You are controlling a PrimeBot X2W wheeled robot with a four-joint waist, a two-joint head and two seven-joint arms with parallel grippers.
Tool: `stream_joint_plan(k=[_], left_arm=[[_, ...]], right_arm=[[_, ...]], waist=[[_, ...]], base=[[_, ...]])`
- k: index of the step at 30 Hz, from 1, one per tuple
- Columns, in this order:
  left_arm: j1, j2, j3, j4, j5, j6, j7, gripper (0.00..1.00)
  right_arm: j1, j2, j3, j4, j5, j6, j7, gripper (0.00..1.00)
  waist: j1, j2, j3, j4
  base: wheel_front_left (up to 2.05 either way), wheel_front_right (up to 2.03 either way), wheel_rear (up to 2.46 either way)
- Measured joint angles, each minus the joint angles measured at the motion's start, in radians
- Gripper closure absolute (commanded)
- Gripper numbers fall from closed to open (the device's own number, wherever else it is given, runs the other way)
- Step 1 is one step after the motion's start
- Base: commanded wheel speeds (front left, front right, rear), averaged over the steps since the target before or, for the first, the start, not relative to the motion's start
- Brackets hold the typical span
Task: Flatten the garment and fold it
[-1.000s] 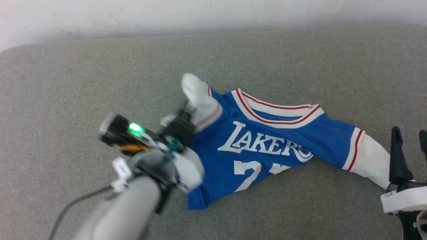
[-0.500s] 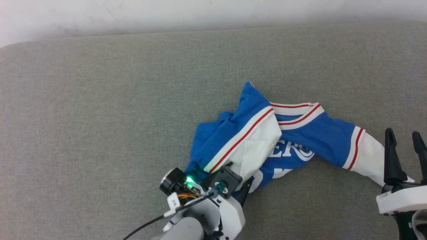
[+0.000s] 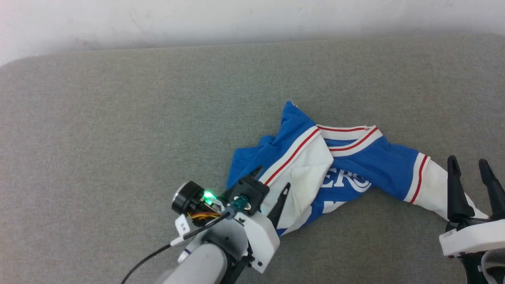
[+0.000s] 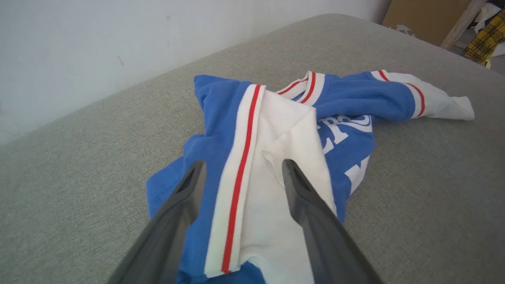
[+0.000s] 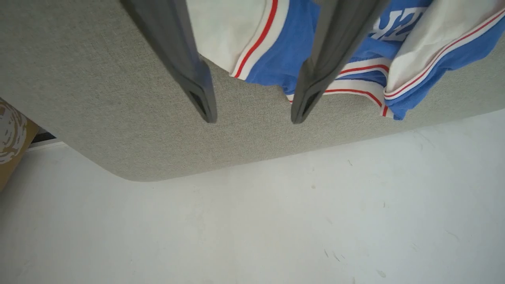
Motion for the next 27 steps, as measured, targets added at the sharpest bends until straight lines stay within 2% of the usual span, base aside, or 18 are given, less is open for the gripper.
stream_joint_plan(k=[8, 16, 17, 18, 19, 20, 27], left_arm=[[-0.005, -0.029, -0.064, 0.060, -0.003, -0.051, 0.020, 0.00], [-0.039, -0.070, -0.080, 0.192, -0.012, -0.053, 0.002, 0.00], [-0.045, -0.072, -0.078, 0.209, -0.012, -0.050, -0.004, 0.05], [-0.051, -0.074, -0.078, 0.225, -0.012, -0.049, -0.010, 0.57], [-0.057, -0.076, -0.078, 0.237, -0.013, -0.049, -0.020, 0.57], [-0.062, -0.080, -0.075, 0.245, -0.013, -0.045, -0.031, 0.99], [-0.087, -0.096, -0.045, 0.229, -0.053, -0.030, -0.090, 1.00]], right_arm=[[-0.002, 0.000, 0.000, 0.009, 0.003, 0.000, -0.003, 0.00], [-0.010, 0.000, 0.003, 0.017, 0.008, 0.000, -0.010, 0.00], [-0.012, 0.000, 0.003, 0.018, 0.008, 0.000, -0.010, 0.00], [-0.015, 0.000, 0.003, 0.019, 0.008, 0.000, -0.011, 0.00], [-0.018, 0.000, 0.002, 0.020, 0.008, 0.000, -0.012, 0.00], [-0.020, 0.000, 0.002, 0.020, 0.008, 0.000, -0.015, 0.00], [-0.022, 0.000, -0.007, 0.025, 0.007, 0.000, -0.015, 0.00]], waist=[[0.0001, -0.0001, 0.019, -0.021], [0.0001, 0.0000, 0.042, -0.041], [0.0001, 0.0000, 0.044, -0.043], [0.0001, -0.0001, 0.046, -0.045], [0.0001, -0.0001, 0.047, -0.046], [0.0001, -0.0001, 0.048, -0.047], [0.0001, 0.0000, 0.045, -0.039]], base=[[0.00, 0.00, 0.00], [0.00, 0.00, 0.00], [0.00, 0.00, 0.00], [0.00, 0.00, 0.00], [0.00, 0.00, 0.00], [0.00, 0.00, 0.00], [0.00, 0.00, 0.00]])
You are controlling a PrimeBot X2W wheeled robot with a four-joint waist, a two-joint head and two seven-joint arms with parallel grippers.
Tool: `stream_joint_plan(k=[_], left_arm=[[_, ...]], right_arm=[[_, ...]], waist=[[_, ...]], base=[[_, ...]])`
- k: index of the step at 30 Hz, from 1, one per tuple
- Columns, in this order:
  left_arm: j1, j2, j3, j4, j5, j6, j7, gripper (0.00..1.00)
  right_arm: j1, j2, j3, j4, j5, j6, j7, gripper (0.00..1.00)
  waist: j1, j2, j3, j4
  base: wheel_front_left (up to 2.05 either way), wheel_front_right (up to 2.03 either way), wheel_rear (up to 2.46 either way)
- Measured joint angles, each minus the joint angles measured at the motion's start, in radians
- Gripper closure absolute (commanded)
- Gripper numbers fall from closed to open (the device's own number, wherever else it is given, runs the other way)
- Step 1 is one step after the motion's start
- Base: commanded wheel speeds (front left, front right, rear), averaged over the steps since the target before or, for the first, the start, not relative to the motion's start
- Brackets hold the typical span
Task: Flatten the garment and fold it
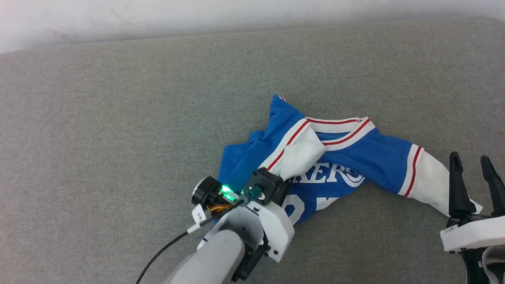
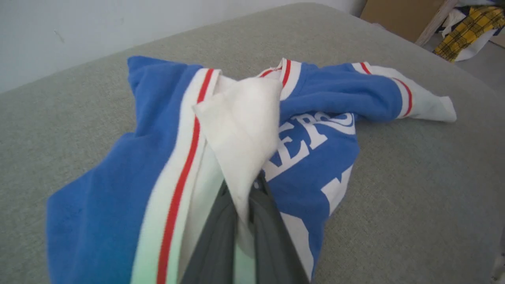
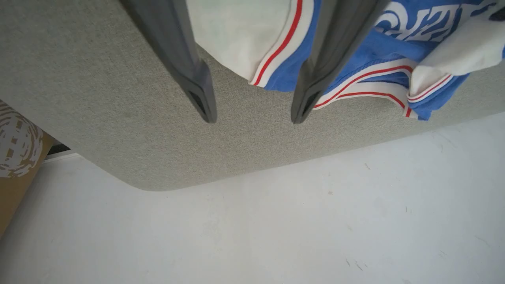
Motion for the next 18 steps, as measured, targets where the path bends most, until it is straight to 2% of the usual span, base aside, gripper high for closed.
stream_joint_plan(k=[3, 6, 9, 12, 15, 17, 18], left_arm=[[0.000, -0.008, 0.060, -0.084, -0.059, 0.026, -0.024, 1.00], [0.000, -0.004, 0.160, -0.200, -0.112, 0.077, -0.039, 1.00], [0.004, 0.061, 0.260, -0.281, -0.122, 0.136, -0.033, 1.00], [0.037, 0.133, 0.374, -0.302, -0.156, 0.187, -0.026, 1.00], [0.093, 0.197, 0.444, -0.260, -0.168, 0.210, -0.027, 1.00], [0.126, 0.227, 0.465, -0.209, -0.176, 0.210, -0.028, 1.00], [0.140, 0.233, 0.473, -0.183, -0.186, 0.208, -0.028, 0.87]], right_arm=[[0.000, 0.000, -0.003, 0.000, 0.000, 0.000, 0.000, 0.00], [0.000, 0.000, -0.006, -0.001, 0.000, 0.000, 0.000, 0.00], [0.001, 0.000, -0.007, -0.002, 0.000, 0.000, 0.000, 0.00], [0.001, 0.000, -0.002, -0.004, 0.000, 0.000, 0.002, 0.00], [0.001, 0.000, -0.002, -0.006, 0.000, 0.000, 0.009, 0.00], [0.001, 0.000, -0.001, -0.009, 0.000, 0.000, 0.011, 0.00], [0.001, 0.000, -0.002, -0.010, -0.001, 0.000, 0.015, 0.00]], waist=[[0.0000, 0.0000, -0.005, 0.010], [0.0000, 0.0000, -0.011, 0.020], [0.0000, 0.0000, -0.012, 0.030], [0.0000, 0.0000, -0.008, 0.035], [0.0000, 0.0000, -0.002, 0.037], [0.0000, 0.0000, 0.000, 0.036], [0.0000, 0.0000, 0.001, 0.034]], base=[[0.00, 0.00, 0.00], [0.00, 0.00, 0.00], [0.00, 0.00, 0.00], [0.00, 0.00, 0.00], [0.00, 0.00, 0.00], [0.00, 0.00, 0.00], [0.00, 0.00, 0.00]])
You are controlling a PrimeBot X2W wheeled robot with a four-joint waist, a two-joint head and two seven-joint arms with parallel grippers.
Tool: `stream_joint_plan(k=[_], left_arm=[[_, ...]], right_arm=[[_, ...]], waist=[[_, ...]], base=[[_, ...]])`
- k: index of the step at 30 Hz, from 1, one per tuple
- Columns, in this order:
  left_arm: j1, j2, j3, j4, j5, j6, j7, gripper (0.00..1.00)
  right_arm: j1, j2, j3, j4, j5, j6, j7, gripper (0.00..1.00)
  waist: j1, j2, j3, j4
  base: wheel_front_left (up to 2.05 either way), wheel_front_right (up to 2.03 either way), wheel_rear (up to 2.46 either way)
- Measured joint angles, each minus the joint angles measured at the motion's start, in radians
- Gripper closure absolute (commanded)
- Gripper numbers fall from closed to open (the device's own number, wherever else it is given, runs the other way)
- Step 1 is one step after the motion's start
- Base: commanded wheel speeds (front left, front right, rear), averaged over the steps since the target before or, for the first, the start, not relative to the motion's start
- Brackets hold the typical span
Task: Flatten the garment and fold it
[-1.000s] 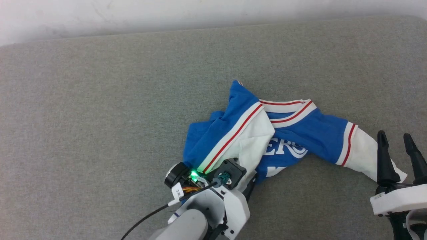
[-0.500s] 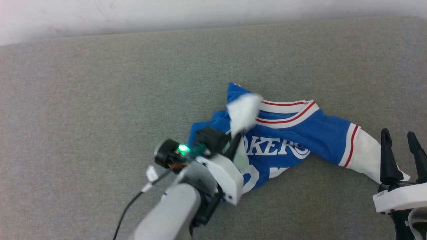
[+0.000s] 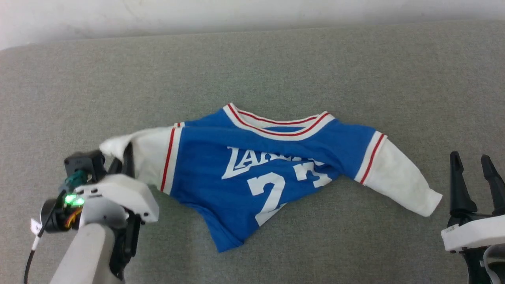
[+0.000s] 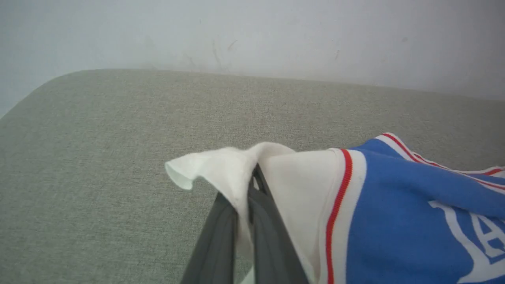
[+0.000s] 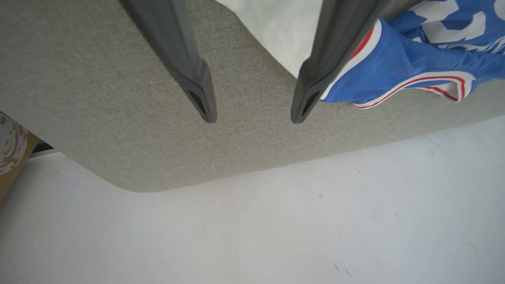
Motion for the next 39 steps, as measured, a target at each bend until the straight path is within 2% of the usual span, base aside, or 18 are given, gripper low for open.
stream_joint_plan(k=[2, 4, 5, 12, 20, 24, 32, 39], left_arm=[[0.020, -0.003, 0.007, 0.044, -0.022, -0.004, -0.004, 0.56], [0.032, -0.010, 0.007, 0.082, -0.038, -0.014, -0.003, 0.13], [0.034, -0.018, 0.007, 0.099, -0.049, -0.015, -0.002, 0.00], [0.035, -0.044, 0.020, 0.109, -0.060, -0.009, -0.080, 0.00], [0.112, -0.039, 0.023, -0.133, 0.016, 0.039, -0.227, 0.00], [0.168, -0.056, -0.012, -0.248, 0.058, 0.043, -0.310, 0.00], [0.311, -0.105, -0.034, -0.294, 0.146, 0.032, -0.347, 0.00], [0.341, -0.163, -0.011, -0.289, 0.183, -0.032, -0.347, 0.00]], right_arm=[[0.000, 0.000, -0.003, -0.004, -0.001, 0.000, 0.005, 0.00], [0.000, 0.000, -0.007, -0.007, -0.002, 0.000, 0.011, 0.00], [0.000, 0.000, -0.010, -0.008, -0.003, 0.000, 0.012, 0.00], [0.001, 0.000, -0.010, -0.011, -0.009, 0.000, 0.029, 0.00], [0.024, 0.000, -0.007, -0.007, -0.009, 0.000, 0.029, 0.00], [0.027, 0.000, -0.004, -0.006, -0.009, 0.000, 0.029, 0.00], [0.049, 0.000, 0.003, 0.009, -0.003, 0.000, 0.026, 0.00], [0.060, 0.000, -0.010, 0.013, -0.010, 0.000, 0.031, 0.00]], waist=[[0.0000, 0.0000, 0.001, -0.001], [0.0000, -0.0002, 0.000, -0.001], [0.0000, -0.0002, -0.001, 0.000], [0.0000, -0.0002, -0.024, 0.003], [-0.0001, -0.0001, -0.066, 0.000], [-0.0001, -0.0001, -0.078, -0.006], [-0.0002, -0.0001, -0.091, -0.013], [-0.0002, -0.0002, -0.094, 0.002]], base=[[0.00, 0.00, 0.00], [0.00, 0.00, 0.00], [0.00, 0.00, 0.00], [0.00, 0.00, 0.00], [0.00, 0.00, 0.00], [0.00, 0.00, 0.00], [0.00, 0.00, 0.00], [0.00, 0.00, 0.00]])
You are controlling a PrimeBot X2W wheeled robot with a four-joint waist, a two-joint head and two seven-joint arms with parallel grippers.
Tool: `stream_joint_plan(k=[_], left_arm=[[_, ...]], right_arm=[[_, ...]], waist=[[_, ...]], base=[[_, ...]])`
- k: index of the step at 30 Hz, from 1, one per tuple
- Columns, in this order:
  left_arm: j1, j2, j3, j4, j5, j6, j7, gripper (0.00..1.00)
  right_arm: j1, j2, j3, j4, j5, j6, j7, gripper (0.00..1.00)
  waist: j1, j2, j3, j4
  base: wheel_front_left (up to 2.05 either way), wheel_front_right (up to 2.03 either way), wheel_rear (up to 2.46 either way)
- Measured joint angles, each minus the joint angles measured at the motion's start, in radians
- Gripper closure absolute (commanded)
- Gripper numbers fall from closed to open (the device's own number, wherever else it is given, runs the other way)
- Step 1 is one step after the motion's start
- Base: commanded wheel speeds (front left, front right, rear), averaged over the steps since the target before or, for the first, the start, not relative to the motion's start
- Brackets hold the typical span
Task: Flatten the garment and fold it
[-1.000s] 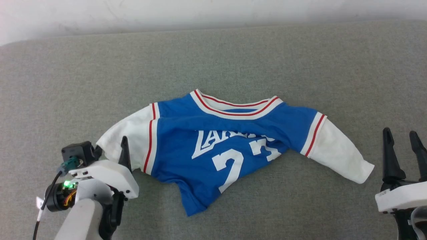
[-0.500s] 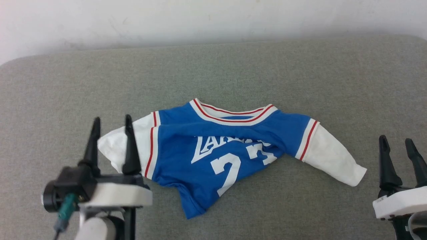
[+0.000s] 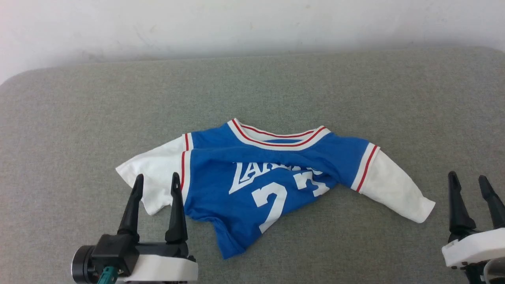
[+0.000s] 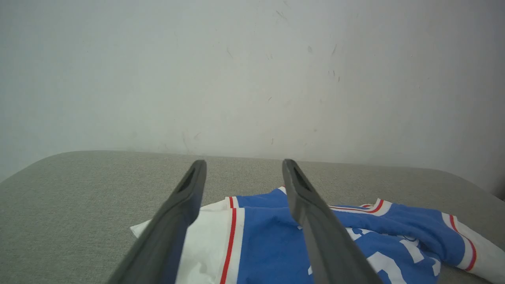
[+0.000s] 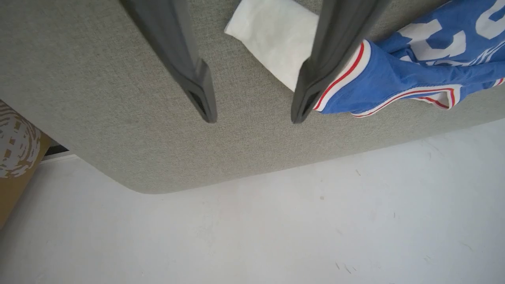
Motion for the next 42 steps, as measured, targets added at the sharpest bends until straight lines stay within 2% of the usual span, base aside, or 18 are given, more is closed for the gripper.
stream_joint_plan(k=[3, 8, 11, 14, 20, 31, 32, 33, 34, 42], left_arm=[[-0.003, -0.013, 0.014, 0.000, 0.015, -0.021, 0.000, 0.00], [-0.030, -0.038, 0.031, 0.006, 0.030, -0.049, 0.000, 0.00], [-0.046, -0.051, 0.032, 0.020, 0.041, -0.070, 0.000, 0.00], [-0.067, -0.068, 0.031, 0.031, 0.052, -0.083, 0.000, 0.00], [-0.084, -0.086, 0.035, 0.047, 0.059, -0.101, 0.000, 0.00], [-0.084, -0.099, 0.064, 0.053, 0.073, -0.125, 0.000, 0.00], [-0.084, -0.100, 0.065, 0.054, 0.073, -0.125, 0.000, 0.00], [-0.084, -0.100, 0.067, 0.055, 0.073, -0.126, 0.000, 0.00], [-0.084, -0.101, 0.067, 0.056, 0.073, -0.127, 0.000, 0.00], [-0.084, -0.105, 0.083, 0.063, 0.074, -0.136, 0.000, 0.00]], right_arm=[[-0.015, 0.000, -0.017, -0.006, -0.010, 0.000, 0.036, 0.00], [-0.083, -0.001, 0.001, -0.002, -0.093, 0.000, 0.144, 0.00], [-0.111, -0.026, 0.032, 0.024, -0.103, 0.000, 0.227, 0.00], [-0.121, -0.081, 0.051, 0.062, -0.101, 0.000, 0.289, 0.00], [-0.114, -0.139, 0.059, 0.127, -0.084, 0.000, 0.331, 0.00], [-0.083, -0.130, 0.079, 0.151, -0.038, 0.000, 0.383, 0.00], [-0.085, -0.126, 0.078, 0.155, -0.038, 0.000, 0.383, 0.47], [-0.089, -0.120, 0.074, 0.160, -0.038, 0.000, 0.379, 0.76], [-0.095, -0.111, 0.068, 0.170, -0.038, 0.000, 0.377, 1.00], [-0.128, -0.086, 0.057, 0.194, -0.068, 0.000, 0.330, 1.00]], waist=[[0.0000, 0.0000, 0.011, 0.004], [0.0001, 0.0000, 0.049, 0.003], [0.0002, 0.0000, 0.075, 0.003], [0.0003, 0.0000, 0.100, 0.006], [0.0003, 0.0000, 0.129, 0.025], [0.0001, 0.0001, 0.136, 0.036], [0.0001, 0.0001, 0.135, 0.034], [0.0001, 0.0001, 0.135, 0.032], [0.0001, 0.0001, 0.134, 0.030], [0.0002, 0.0001, 0.122, 0.017]], base=[[0.00, 0.00, 0.00], [0.00, 0.00, 0.00], [0.00, 0.00, 0.00], [0.00, 0.00, 0.00], [0.00, 0.00, 0.00], [0.00, 0.00, 0.00], [0.00, 0.00, 0.00], [0.00, 0.00, 0.00], [0.00, 0.00, 0.00], [0.00, 0.00, 0.00]])
